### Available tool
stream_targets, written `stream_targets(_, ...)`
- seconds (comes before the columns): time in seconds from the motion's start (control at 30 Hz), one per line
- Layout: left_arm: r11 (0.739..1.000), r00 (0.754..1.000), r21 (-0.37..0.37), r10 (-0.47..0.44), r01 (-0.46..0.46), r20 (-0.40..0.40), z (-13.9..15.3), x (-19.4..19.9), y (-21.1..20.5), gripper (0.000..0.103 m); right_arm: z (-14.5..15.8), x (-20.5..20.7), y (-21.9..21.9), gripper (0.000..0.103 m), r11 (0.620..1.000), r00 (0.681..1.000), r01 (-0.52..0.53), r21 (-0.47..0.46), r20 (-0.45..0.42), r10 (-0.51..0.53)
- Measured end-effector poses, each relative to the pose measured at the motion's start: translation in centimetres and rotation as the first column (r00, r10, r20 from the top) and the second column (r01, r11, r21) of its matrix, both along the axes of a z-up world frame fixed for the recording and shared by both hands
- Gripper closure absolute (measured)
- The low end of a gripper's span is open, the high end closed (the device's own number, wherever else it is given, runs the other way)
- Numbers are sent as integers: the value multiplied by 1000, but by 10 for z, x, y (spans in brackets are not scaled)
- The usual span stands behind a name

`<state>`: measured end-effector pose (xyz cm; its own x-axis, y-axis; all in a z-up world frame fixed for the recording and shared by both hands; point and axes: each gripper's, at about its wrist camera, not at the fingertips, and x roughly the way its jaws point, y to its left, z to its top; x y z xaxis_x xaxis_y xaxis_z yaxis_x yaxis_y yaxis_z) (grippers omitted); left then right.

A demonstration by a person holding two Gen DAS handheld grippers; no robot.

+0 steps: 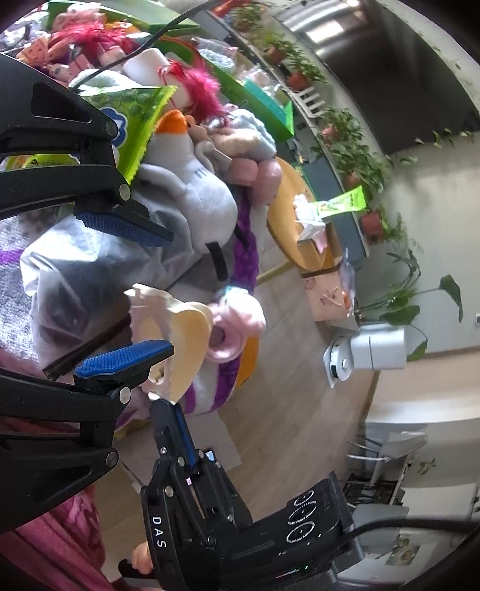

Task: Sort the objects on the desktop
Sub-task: 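Lift the dumpling toy up off the pile with the right gripper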

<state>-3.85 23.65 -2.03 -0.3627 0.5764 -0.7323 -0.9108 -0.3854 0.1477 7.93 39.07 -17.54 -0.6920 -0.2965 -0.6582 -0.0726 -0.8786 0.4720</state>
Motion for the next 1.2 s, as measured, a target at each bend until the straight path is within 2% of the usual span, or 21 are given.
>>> stream_targets(0.03, 1000, 1000, 0, -12, 12, -5, -1, 3, 1, 49, 0, 0, 1, 95, 1000, 1000, 3, -1, 1, -3)
stream_targets(0.13, 999, 1000, -19, -26, 26, 2, -5, 7, 5, 62, -1, 1, 1, 95, 1000, 1000, 15, -3, 2, -15)
stream_targets(0.27, 1000, 1000, -16, -1, 1, 26, -8, 4, 4, 63, -1, 0, 0, 93, 1000, 1000, 27, -7, 0, -27)
stream_targets(0.33, 1000, 999, -4, 19, -19, 50, -8, 1, 2, 63, -2, 0, 0, 81, 999, 999, 35, -13, 1, -35)
stream_targets(0.4, 999, 997, 1, 36, -36, 62, -8, -2, 1, 64, -2, -1, -1, 76, 999, 999, 38, -24, 1, -38)
stream_targets(0.47, 999, 996, 4, 45, -45, 72, -9, -3, 0, 67, -3, -3, -4, 76, 999, 999, 38, -29, 1, -38)
stream_targets(0.57, 999, 994, 19, 49, -51, 93, -9, -3, -1, 68, -3, -8, -8, 76, 999, 999, 48, -12, 5, -48)
stream_targets(0.83, 999, 994, 19, 35, -38, 103, -8, 4, -1, 68, -8, -15, -5, 76, 996, 997, 78, -45, 20, -78)
stream_targets(0.93, 999, 994, 24, 44, -47, 104, -8, 7, -1, 68, -6, -14, -6, 81, 996, 996, 84, -32, 11, -84)
stream_targets(1.2, 996, 992, 30, 77, -80, 100, -4, 11, -9, 68, 9, -11, -11, 82, 998, 998, 63, 25, -31, -62)
